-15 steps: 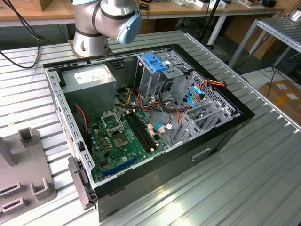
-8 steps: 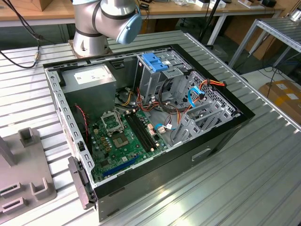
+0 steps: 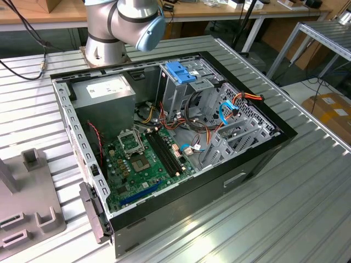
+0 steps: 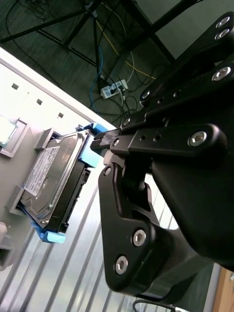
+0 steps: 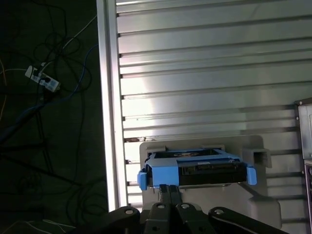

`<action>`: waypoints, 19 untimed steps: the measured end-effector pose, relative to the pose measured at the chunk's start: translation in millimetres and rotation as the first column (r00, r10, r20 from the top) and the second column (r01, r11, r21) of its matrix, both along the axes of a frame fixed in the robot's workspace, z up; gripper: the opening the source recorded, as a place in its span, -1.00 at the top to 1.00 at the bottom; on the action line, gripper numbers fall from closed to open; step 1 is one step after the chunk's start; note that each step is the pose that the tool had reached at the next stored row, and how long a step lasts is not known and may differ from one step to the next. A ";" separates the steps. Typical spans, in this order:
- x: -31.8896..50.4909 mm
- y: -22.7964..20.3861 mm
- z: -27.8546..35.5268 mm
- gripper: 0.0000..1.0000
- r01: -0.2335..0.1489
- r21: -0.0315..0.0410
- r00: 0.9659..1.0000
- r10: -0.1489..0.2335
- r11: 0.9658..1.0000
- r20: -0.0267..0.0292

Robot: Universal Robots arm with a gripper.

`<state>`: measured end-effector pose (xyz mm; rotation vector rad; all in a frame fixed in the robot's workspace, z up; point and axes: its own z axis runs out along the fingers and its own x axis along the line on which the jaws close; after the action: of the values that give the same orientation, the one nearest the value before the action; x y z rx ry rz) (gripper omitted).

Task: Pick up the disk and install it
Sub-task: 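Reach for the disk, then pick up the disk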

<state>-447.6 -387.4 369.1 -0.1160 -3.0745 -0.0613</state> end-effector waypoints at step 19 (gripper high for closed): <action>0.0 5.0 -1.8 0.79 0.000 -0.005 1.000 0.000 1.000 0.002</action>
<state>-447.6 -382.3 367.3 -0.1164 -3.0767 -0.0545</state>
